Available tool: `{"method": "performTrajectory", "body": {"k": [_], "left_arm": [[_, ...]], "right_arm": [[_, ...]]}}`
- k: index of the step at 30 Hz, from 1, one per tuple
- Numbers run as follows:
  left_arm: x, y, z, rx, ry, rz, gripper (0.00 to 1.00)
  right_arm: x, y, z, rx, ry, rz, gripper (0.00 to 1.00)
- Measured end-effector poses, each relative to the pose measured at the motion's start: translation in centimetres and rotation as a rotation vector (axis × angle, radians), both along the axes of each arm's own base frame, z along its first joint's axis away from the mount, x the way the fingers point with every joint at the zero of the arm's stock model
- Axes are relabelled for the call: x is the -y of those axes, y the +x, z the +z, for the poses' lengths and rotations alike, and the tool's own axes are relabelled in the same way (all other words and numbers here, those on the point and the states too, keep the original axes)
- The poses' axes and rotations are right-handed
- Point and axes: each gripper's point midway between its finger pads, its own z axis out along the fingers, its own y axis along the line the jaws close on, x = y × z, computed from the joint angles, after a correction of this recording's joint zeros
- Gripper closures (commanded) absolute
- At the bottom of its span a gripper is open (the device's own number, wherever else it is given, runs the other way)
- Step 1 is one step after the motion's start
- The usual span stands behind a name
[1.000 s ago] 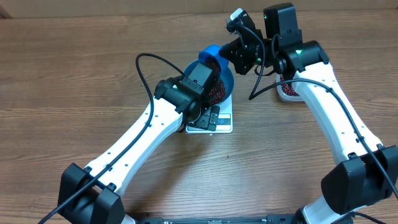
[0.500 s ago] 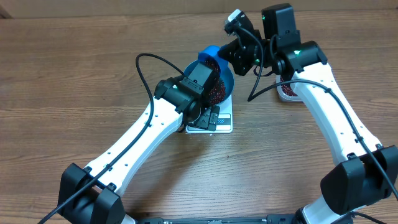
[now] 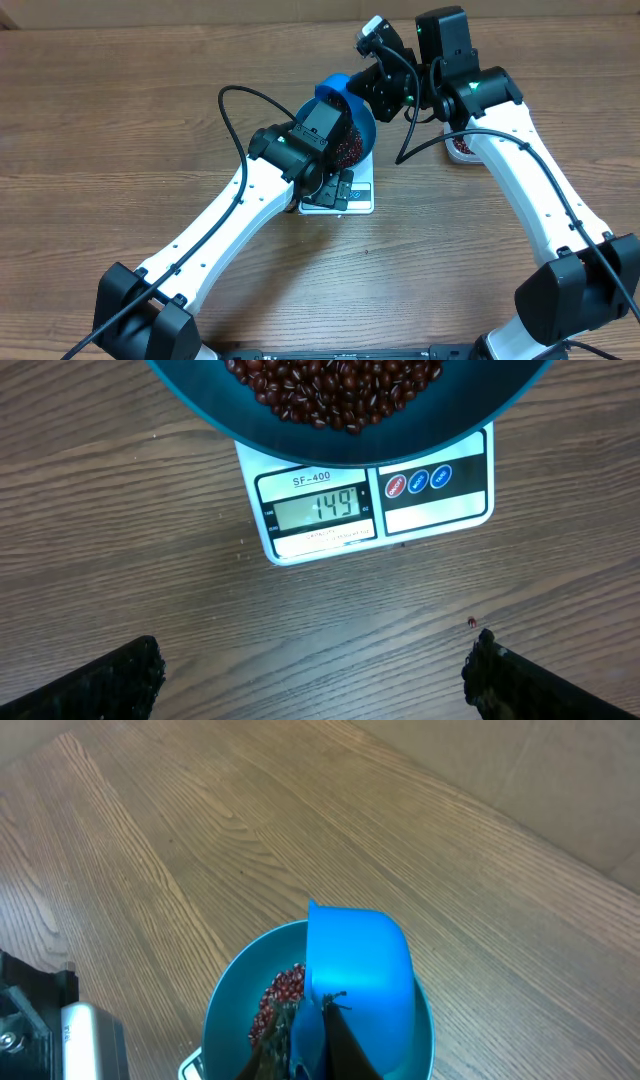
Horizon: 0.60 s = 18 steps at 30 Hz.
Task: Scoop item into bowl and weigh 150g on scale
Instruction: 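Hold the blue scoop tipped over the teal bowl, trickling beans in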
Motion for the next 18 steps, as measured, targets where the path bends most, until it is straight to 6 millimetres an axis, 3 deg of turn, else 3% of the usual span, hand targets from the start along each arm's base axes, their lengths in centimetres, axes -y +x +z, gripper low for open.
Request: {"method": "performTrajectory", "body": {"k": [7,18], "left_arm": [[0.0,0.0,0.0,0.000,0.000,0.000,0.00],[0.0,0.0,0.0,0.000,0.000,0.000,0.00]], "right_arm": [[0.9,1.7,1.5,0.054,0.049,-0.036,0.96],[1.0,1.4,1.6,0.025,0.082,-0.030,0.96]]}}
